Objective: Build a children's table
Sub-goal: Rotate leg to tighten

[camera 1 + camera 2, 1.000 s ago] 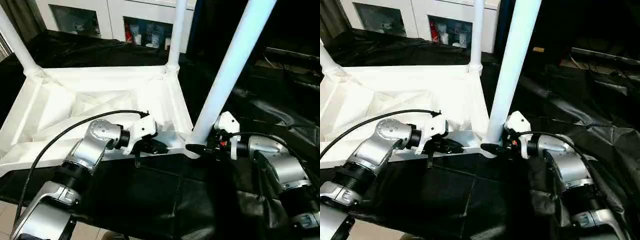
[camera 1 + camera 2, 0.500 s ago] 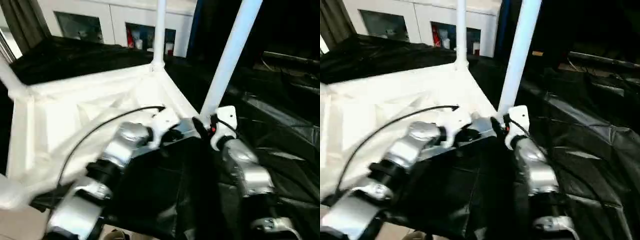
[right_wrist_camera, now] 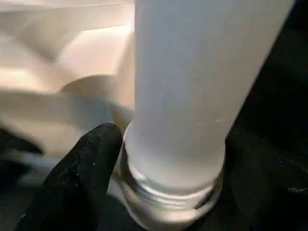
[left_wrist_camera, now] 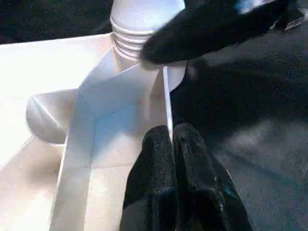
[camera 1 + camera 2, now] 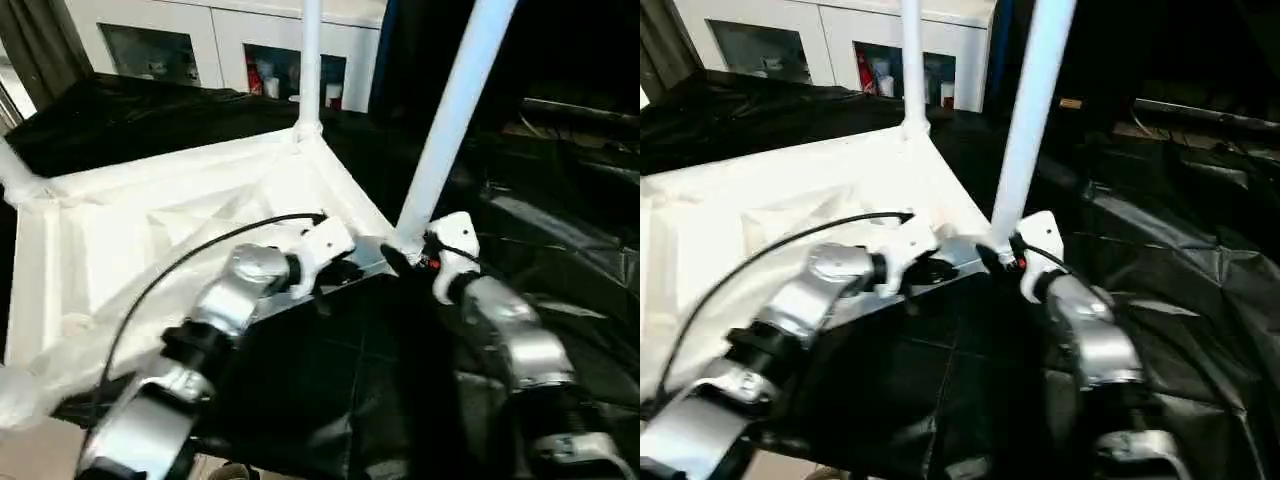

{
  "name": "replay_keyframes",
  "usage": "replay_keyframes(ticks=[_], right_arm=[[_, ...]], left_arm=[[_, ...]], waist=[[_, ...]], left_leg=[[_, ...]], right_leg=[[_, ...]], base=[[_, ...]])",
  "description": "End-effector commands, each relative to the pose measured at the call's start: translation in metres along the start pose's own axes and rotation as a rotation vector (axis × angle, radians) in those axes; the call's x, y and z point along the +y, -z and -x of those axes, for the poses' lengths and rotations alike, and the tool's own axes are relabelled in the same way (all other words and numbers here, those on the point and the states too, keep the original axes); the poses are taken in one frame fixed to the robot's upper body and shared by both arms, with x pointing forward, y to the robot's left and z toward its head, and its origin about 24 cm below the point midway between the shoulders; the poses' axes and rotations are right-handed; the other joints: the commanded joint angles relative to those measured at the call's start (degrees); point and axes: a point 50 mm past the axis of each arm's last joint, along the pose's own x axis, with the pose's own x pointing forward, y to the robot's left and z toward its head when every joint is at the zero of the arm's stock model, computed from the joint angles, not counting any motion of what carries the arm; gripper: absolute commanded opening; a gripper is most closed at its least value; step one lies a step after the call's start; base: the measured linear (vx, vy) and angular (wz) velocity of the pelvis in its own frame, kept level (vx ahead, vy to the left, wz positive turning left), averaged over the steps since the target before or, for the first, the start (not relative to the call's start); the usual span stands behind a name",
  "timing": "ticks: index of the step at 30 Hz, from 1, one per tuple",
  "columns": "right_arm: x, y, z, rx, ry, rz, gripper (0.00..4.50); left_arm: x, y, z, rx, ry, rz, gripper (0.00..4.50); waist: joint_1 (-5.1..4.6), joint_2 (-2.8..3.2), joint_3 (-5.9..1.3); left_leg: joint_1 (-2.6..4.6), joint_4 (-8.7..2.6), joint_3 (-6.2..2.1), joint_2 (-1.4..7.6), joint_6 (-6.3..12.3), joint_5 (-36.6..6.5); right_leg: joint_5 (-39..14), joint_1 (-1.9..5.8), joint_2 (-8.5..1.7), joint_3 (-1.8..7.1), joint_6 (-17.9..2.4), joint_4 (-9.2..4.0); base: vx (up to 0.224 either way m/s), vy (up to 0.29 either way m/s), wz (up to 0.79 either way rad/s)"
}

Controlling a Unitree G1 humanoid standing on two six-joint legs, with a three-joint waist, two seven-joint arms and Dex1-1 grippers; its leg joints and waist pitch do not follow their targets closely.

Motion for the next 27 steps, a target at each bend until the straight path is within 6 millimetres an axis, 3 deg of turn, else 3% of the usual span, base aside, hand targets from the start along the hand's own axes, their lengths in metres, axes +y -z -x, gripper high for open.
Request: replay_keyframes(ticks=[1, 3, 7, 10, 15, 17, 22, 27], right_arm=[[0.025, -0.002, -0.004, -0.006, -0.241, 0.009, 3.46], [0.016, -0.006, 0.013, 0.012, -0.384, 0.045, 3.46], [0.01, -0.008, 0.025, 0.039, -0.476, 0.056, 3.46], [0.007, -0.009, 0.028, 0.047, -0.497, 0.065, 3.46], [0.005, -0.009, 0.027, 0.054, -0.52, 0.066, 3.46], [0.006, -0.009, 0.027, 0.054, -0.529, 0.062, 3.46], [0.008, -0.009, 0.027, 0.057, -0.549, 0.056, 2.89], [0.01, -0.005, 0.028, 0.063, -0.548, 0.048, 2.68]], left_arm=[[-0.014, 0.014, -0.003, 0.035, 0.112, 0.008, 0.0], [-0.013, 0.019, 0.012, 0.037, 0.198, -0.022, 0.0], [-0.013, 0.023, 0.024, 0.051, 0.269, -0.038, 0.0], [-0.014, 0.023, 0.029, 0.043, 0.317, -0.031, 0.0], [-0.016, 0.022, 0.033, 0.022, 0.354, -0.02, 0.0], [-0.016, 0.022, 0.032, 0.022, 0.354, -0.023, 0.0], [-0.016, 0.023, 0.032, 0.02, 0.344, -0.021, 0.0], [-0.011, 0.024, 0.032, 0.026, 0.278, -0.025, 0.0]], waist=[[0.29, -1.0, -2.86], [0.5, -0.93, -3.21], [0.62, -0.68, -3.48], [0.66, -0.68, -3.43], [0.89, -0.75, -3.24], [0.95, -0.83, -3.16], [1.03, -0.9, -3.26], [1.04, -0.96, -3.18]], left_leg=[[-0.39, -3.46, -0.51, 1.57, 5.18, -16.6], [-0.21, -3.13, -0.44, 1.6, 5.36, -15.3], [-0.23, -2.68, -0.09, 1.8, 6.8, -11.1], [-0.28, -2.64, -0.04, 1.87, 7.05, -9.9], [0.11, -2.67, 0.12, 2.06, 5.92, -11.9], [-0.07, -2.75, 0.06, 2.0, 5.46, -12.2], [-0.09, -2.67, 0.0, 1.9, 5.13, -11.5], [-0.2, -2.57, 0.04, 1.83, 5.63, -10.7]], right_leg=[[-20.6, 2.45, -2.34, 1.89, -9.5, -4.12], [-19.1, 2.42, -2.31, 1.87, -10.6, -3.72], [-10.6, 2.55, -2.13, 1.75, -14.1, -2.65], [-8.1, 2.64, -2.14, 1.62, -15.7, -2.25], [-11.3, 2.35, -2.15, 1.75, -15.3, -2.5], [-12.5, 2.48, -2.16, 1.75, -14.8, -2.53], [-12.7, 2.56, -2.23, 1.78, -14.0, -2.5], [-11.7, 2.58, -2.12, 1.73, -14.1, -2.38]], base=[[0.0, 0.0, 0.0], [0.0, 0.0, 0.0], [0.0, 0.0, 0.0], [0.0, 0.0, 0.0], [0.0, 0.0, 0.0], [0.0, 0.0, 0.0], [0.0, 0.0, 0.0], [0.0, 0.0, 0.0]])
